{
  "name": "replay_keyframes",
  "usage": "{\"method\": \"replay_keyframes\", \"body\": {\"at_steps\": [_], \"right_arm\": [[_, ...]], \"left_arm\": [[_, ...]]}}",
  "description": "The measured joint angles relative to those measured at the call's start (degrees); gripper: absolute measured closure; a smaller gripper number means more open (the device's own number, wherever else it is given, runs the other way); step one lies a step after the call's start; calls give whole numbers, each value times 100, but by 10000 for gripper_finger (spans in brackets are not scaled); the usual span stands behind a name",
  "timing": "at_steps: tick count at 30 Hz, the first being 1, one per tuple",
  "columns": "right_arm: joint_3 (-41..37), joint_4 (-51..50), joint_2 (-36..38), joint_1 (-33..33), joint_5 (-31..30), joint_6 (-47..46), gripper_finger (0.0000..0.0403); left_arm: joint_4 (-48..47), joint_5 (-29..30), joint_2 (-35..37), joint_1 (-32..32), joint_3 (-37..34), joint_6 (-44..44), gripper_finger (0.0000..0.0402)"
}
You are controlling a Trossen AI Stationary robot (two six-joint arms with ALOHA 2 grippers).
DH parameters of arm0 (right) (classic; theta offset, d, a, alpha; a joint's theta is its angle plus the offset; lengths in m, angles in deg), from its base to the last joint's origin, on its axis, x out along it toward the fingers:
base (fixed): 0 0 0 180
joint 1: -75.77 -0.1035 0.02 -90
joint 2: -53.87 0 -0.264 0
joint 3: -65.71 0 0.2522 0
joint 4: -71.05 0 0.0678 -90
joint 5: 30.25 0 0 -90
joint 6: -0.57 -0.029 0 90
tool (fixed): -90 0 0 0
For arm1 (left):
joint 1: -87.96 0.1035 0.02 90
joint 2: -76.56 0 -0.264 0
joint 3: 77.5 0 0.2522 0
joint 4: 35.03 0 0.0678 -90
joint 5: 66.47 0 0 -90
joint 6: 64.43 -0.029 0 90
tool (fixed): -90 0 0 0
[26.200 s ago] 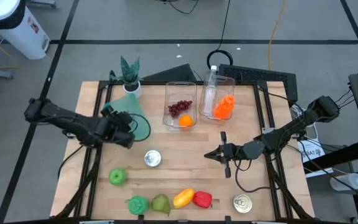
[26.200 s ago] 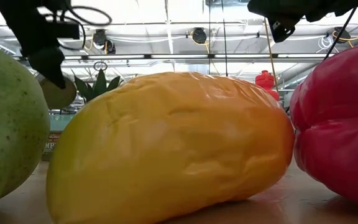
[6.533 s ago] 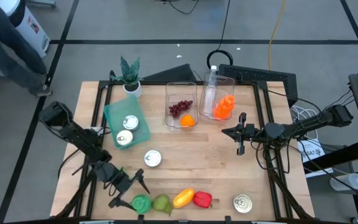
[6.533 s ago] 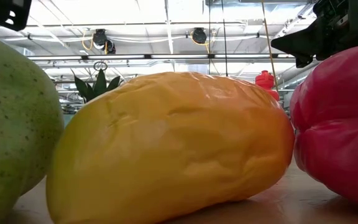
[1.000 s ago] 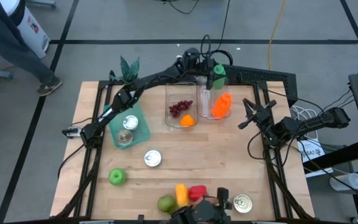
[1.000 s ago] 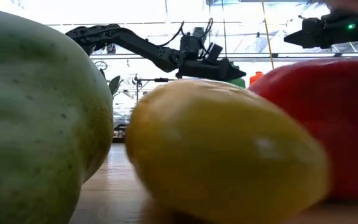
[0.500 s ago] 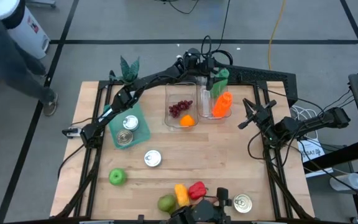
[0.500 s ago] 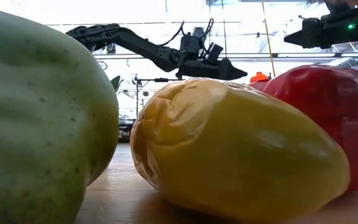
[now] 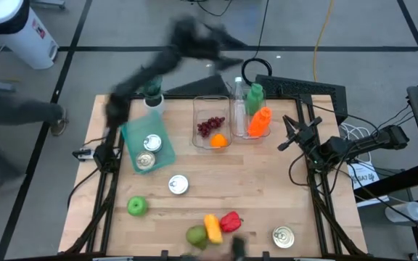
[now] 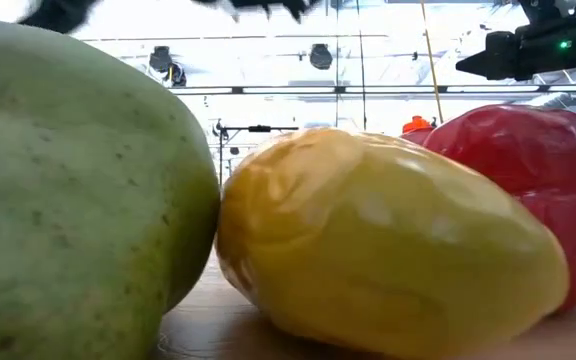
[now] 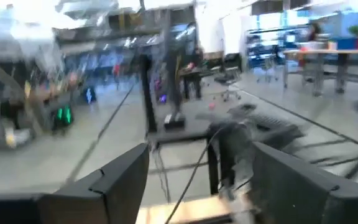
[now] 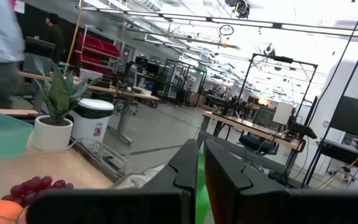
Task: Pick & Place Food Item
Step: Put the red bell pepper into the left transparent bin
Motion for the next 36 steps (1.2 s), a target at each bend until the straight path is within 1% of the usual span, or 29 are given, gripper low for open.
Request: {"method": "replay_keyframes", "body": {"at_steps": [2, 3, 5, 6, 8, 9, 10, 11, 13, 15, 16, 18, 19, 20, 22, 24, 26, 30, 31, 33, 35, 36], "right_arm": [[0, -65, 2, 0, -2, -83, 385], [0, -79, 0, 0, 0, -106, 385], [0, -76, 1, 0, 9, -113, 385], [0, -73, 2, 0, 9, -114, 385], [0, -79, 2, 0, 51, -131, 385], [0, -101, 2, 2, 165, -219, 385], [0, -121, 0, 2, 333, -373, 385], [0, -143, 2, 2, 601, -546, 385], [0, -192, 0, 2, 1324, -832, 385], [0, -287, 0, 2, 2146, -1220, 385], [0, -378, -1, 0, 2538, -1470, 385], [0, -733, -2, 0, 3234, -2026, 385], [0, -986, -5, 0, 3515, -2303, 385], [0, -1257, -16, 0, 3777, -2593, 385], [-1, -1659, -69, 0, 4111, -2955, 385], [-4, -1805, -110, 0, 4228, -3029, 385], [-7, -1692, -126, 0, 4214, -3030, 385], [-5, -1483, -131, 0, 4212, -3036, 385], [-6, -1458, -131, 0, 4212, -3037, 385], [-7, -1418, -137, 0, 4212, -3026, 385], [-5, -1414, -144, 9, 4209, -2952, 385], [-4, -1413, -146, 17, 4209, -2920, 385]], "left_arm": [[-1319, -141, 870, 25, 40, -674, 143], [-2099, -41, 1259, 14, 40, -1125, 161], [-3518, 511, 1957, -132, 23, -1935, 210], [-4108, 921, 2251, -239, 19, -2206, 238], [-5214, 1493, 2706, -500, -11, -2452, 299], [-5689, 1609, 2899, -646, -18, -2483, 326], [-6055, 1618, 3088, -784, -69, -2491, 336], [-6339, 1581, 3272, -922, -187, -2493, 338], [-6605, 1477, 3666, -1216, -726, -2475, 338], [-6163, 1538, 4057, -1555, -1542, -2318, 342], [-5774, 1702, 4227, -1730, -1990, -2184, 347], [-4922, 2216, 4550, -1999, -2944, -1914, 349], [-4530, 2451, 4725, -2089, -3425, -1828, 350], [-4162, 2543, 4965, -2152, -3909, -1745, 350], [-3308, 2562, 5585, -2192, -4811, -1534, 350], [-2639, 2569, 6203, -2184, -5669, -1304, 350], [-2132, 2591, 6762, -2130, -6504, -1061, 350], [-1196, 2775, 7872, -1817, -8083, -361, 350], [-920, 2869, 8151, -1696, -8400, -178, 350], [-794, 3028, 8670, -1425, -8946, 48, 350], [-643, 2935, 9012, -1179, -9420, 161, 350], [-522, 2784, 9142, -1098, -9654, 229, 350]]}}
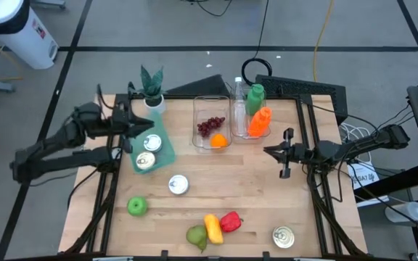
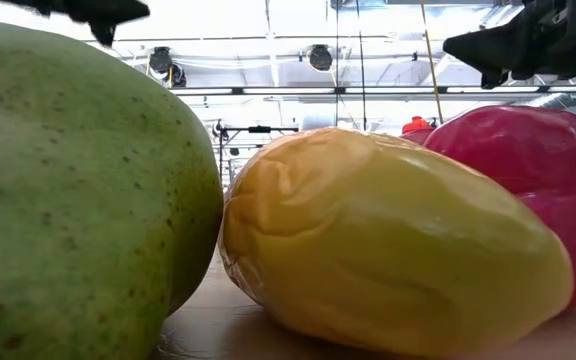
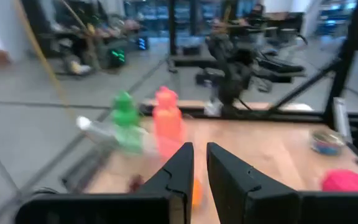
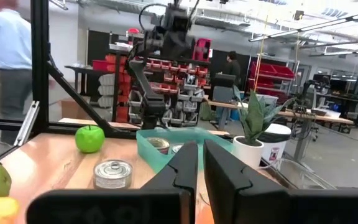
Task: Pick & Place Food Item
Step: Put the red bell pepper into the left transparent bin
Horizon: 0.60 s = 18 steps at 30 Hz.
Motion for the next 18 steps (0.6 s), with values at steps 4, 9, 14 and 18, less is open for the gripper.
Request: {"method": "replay_keyframes", "body": {"at_steps": [4, 9, 14, 18], "right_arm": [[0, -3, -25, 0, 9, 2, 385], [3, -176, -31, 0, 55, -356, 385], [0, -754, -270, 2, 312, -359, 385], [7, -486, -460, 4, 276, 26, 385]], "left_arm": [[825, -520, 510, 135, -978, 201, 350], [1951, -756, 917, 134, -2069, 50, 350], [2736, -843, 1002, 124, -2858, 16, 350], [2815, -804, 997, 165, -3109, -72, 350]]}}
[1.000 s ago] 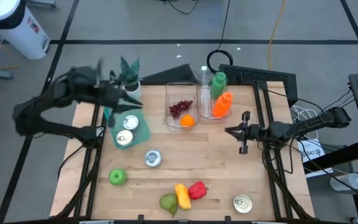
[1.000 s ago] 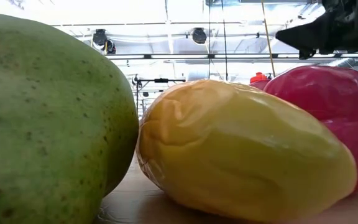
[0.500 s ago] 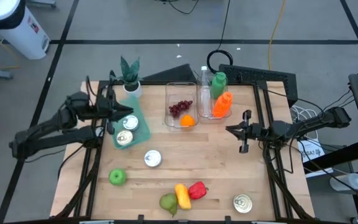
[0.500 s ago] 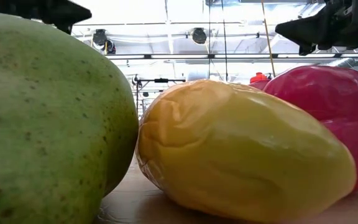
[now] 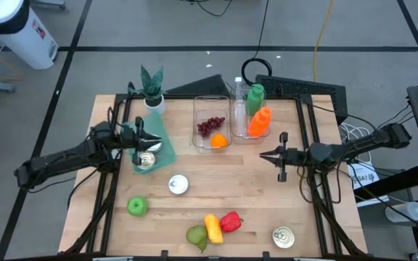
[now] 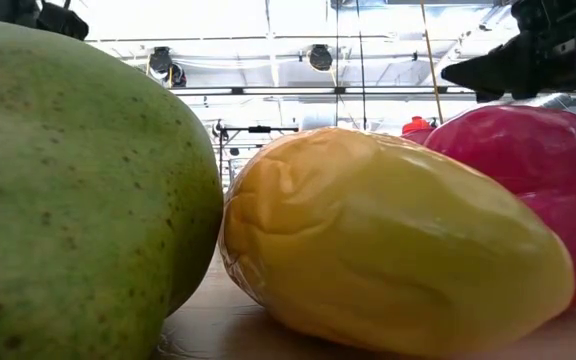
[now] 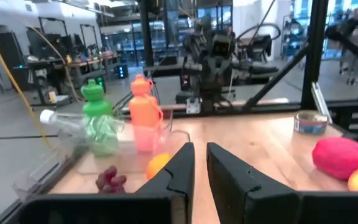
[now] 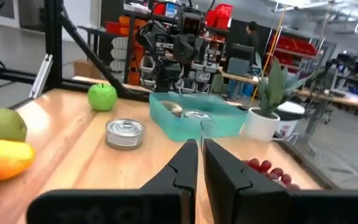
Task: Pick & Place Food Item
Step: Put the red bell pepper into the left transparent bin
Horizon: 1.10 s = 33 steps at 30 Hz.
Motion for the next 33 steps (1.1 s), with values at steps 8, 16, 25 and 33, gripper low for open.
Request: {"method": "replay_keyframes", "body": {"at_steps": [8, 16, 25, 33], "right_arm": [[2, 998, -412, 0, 23, 272, 385], [0, 1044, -714, 0, 15, 455, 385], [-1, 1339, -841, 9, -782, 1, 385], [-1, 1391, -803, 111, -1090, -122, 385]], "left_arm": [[82, 108, 5, 215, 174, 52, 350], [-175, 242, 0, 462, 175, -459, 350], [-164, -423, -3, 630, 175, -341, 350], [-168, -1231, 0, 818, -135, -551, 350]]}}
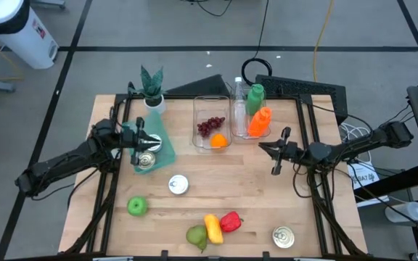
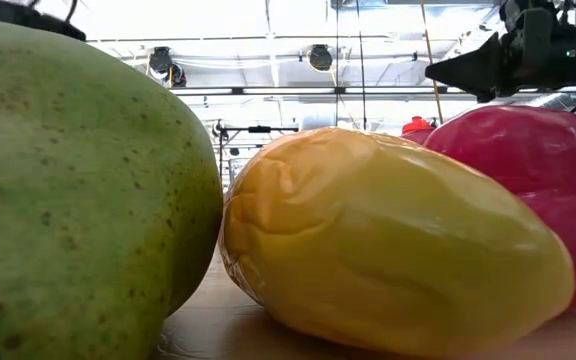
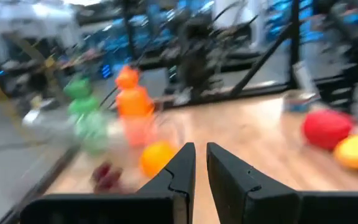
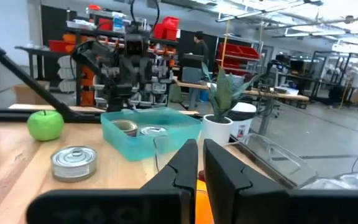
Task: Pick & Place Food Item
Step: Put the red bell pepper into the left transparent bin
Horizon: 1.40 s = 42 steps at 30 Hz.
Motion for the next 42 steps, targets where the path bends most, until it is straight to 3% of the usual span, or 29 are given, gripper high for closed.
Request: {"method": "replay_keyframes", "body": {"at_steps": [4, 10, 16, 24, 31, 42], "right_arm": [[104, -547, 581, -37, -111, -21, 386], [262, -2789, 2194, -161, -50, -474, 400], [186, -3266, 3099, 39, 954, -569, 402], [-216, -3514, 3202, 674, 177, -786, 402], [-715, -3116, 3209, 772, 208, -1258, 399], [-739, -3167, 3184, 770, 212, -1406, 396]], "left_arm": [[447, 284, -2, 143, -398, 6, 350], [912, -392, 7, 407, -463, 615, 350], [921, -499, 7, 476, -463, 684, 350], [920, -502, 7, 477, -463, 765, 350], [898, -409, 7, 477, -463, 914, 350], [859, 168, 4, 477, -463, 1026, 350]]}}
